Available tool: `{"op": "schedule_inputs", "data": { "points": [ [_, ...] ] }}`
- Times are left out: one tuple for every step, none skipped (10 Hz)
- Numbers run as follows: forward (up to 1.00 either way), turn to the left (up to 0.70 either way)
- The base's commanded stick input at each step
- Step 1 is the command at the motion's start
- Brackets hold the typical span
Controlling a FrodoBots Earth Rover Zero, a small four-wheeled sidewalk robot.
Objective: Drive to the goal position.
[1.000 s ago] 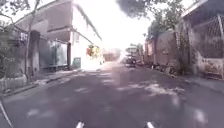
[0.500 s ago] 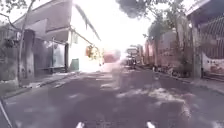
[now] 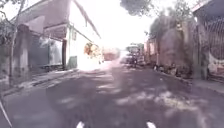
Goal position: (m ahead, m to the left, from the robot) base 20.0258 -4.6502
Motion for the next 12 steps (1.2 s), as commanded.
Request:
{"op": "schedule_inputs", "data": {
  "points": [
    [0.7, 0.0],
    [0.7, 0.0],
    [0.7, 0.0],
    [0.7, 0.0],
    [0.7, 0.0],
    [0.7, 0.0],
    [0.7, 0.0],
    [0.7, 0.0],
    [0.7, 0.0],
    [0.7, 0.0],
    [0.7, 0.0],
    [0.7, 0.0]
  ]
}}
